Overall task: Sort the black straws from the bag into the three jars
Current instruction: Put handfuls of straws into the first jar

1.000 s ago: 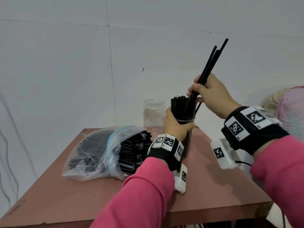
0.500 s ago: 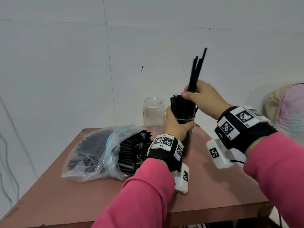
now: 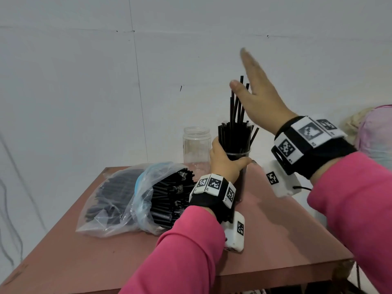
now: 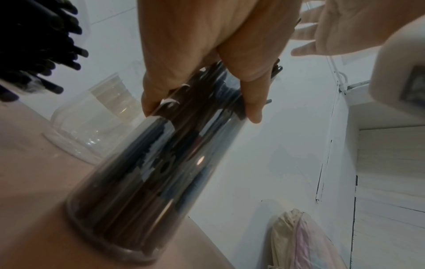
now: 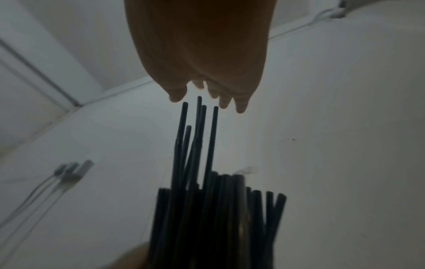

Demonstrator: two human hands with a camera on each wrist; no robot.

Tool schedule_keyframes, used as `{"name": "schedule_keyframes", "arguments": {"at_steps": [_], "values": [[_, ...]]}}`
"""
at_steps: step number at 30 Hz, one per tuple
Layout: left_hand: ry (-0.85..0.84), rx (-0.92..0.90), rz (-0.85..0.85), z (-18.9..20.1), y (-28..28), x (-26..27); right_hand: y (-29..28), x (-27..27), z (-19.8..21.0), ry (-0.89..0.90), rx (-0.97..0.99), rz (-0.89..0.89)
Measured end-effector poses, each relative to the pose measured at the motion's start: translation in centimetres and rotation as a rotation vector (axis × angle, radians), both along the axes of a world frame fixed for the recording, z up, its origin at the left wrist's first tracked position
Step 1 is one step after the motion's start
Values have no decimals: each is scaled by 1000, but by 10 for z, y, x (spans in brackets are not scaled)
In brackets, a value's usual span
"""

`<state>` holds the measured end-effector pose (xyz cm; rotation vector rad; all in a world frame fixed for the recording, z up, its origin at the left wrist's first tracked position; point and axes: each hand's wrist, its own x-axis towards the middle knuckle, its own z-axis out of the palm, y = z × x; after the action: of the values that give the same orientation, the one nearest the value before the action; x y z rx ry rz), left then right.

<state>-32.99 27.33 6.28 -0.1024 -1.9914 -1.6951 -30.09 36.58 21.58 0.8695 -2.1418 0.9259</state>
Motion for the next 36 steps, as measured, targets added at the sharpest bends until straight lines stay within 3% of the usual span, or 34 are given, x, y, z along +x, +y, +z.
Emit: {"name": "schedule_keyframes", "arguments": {"at_steps": [7, 11, 13, 16, 18, 22, 25, 27, 30, 33, 36], "values": [[-39, 26, -9, 2, 0, -6, 5, 13, -42, -102, 521, -188], [-64, 14, 15, -1, 0, -6, 12, 10, -37, -219, 176, -40], [-61, 5, 5, -2, -1, -7, 17, 2, -32, -219, 86, -70], [-65, 4, 7, 0, 0, -7, 15, -4, -44, -259, 353, -155], [-70, 19, 12, 1, 0, -8, 9, -4, -53, -274, 417, -146], [-76, -5, 36, 4, -2, -4, 3, -1, -43, -356, 353, -115], [-77, -37, 47, 4, -2, 0, 6, -1, -37, -363, 87, -74], [-77, -40, 55, 7, -2, 3, 3, 2, -41, -303, 122, -132], [-103, -31, 73, 10, -3, 6, 2, 6, -48, -434, 215, -71], [-133, -66, 75, 11, -9, 7, 15, -3, -46, -453, -63, 21], [-152, -77, 109, 12, -27, 1, 37, -23, -56, -412, -261, -121]]}}
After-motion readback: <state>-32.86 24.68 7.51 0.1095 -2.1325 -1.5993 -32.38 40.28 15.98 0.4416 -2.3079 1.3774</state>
